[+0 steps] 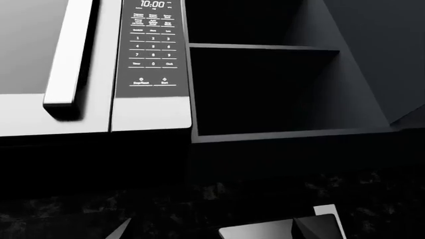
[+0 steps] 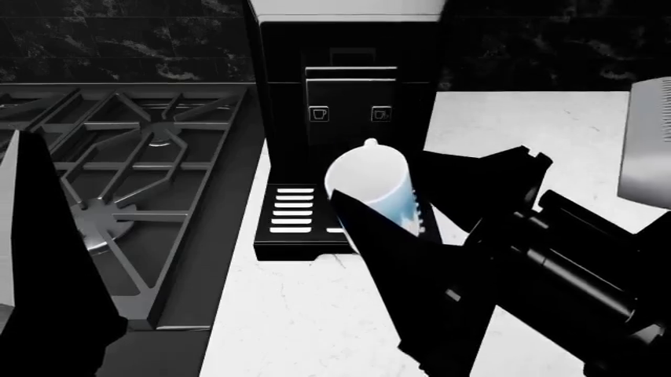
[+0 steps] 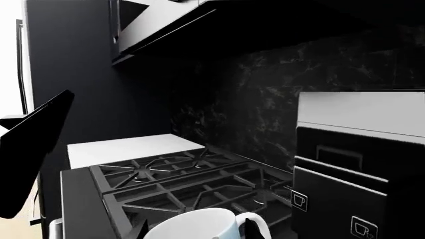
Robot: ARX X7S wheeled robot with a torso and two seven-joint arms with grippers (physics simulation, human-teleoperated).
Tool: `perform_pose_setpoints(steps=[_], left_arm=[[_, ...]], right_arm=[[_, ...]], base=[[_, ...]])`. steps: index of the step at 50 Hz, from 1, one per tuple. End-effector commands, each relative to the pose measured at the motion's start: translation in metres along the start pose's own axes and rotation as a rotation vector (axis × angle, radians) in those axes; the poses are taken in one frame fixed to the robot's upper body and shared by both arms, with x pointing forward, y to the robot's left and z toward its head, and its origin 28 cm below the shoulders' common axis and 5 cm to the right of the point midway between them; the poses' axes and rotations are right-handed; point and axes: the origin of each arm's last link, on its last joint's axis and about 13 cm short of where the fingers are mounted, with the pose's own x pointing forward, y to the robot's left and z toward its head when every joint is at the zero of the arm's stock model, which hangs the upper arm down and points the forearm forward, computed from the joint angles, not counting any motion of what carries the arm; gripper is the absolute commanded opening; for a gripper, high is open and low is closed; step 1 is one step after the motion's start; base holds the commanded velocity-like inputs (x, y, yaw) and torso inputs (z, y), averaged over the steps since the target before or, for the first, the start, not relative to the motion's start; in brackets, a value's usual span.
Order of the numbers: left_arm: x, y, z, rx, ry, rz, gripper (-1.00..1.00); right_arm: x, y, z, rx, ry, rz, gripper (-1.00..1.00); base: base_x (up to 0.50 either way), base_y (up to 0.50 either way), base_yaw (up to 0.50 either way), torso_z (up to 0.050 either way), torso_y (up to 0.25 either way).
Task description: Pick the mug from the cabinet, place it under the coffee machine dispenser, and press the start button.
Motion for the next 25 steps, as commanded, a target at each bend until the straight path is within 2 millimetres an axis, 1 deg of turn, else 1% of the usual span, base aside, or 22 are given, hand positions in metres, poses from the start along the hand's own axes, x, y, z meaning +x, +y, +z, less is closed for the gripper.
perform_pose_setpoints(steps=[1,15,25], left_arm=[[0.0,0.0,0.0,-0.001,0.001,0.0,1.0],[-0.001,0.0,0.0,0.001,0.001,0.002,1.0],[0.0,0.0,0.0,0.002,0.001,0.002,1.0]], right_arm=[[0.0,0.0,-0.01,0.028,0.0,-0.016,-1.0],[0.006,-0.004,-0.021,0.063,-0.002,-0.036,-1.0],[0.012,-0.01,-0.033,0.095,-0.008,-0.067,-1.0]], base=[[0.0,0.0,0.0,0.0,0.0],[0.0,0.0,0.0,0.0,0.0],[0.0,0.0,0.0,0.002,0.0]])
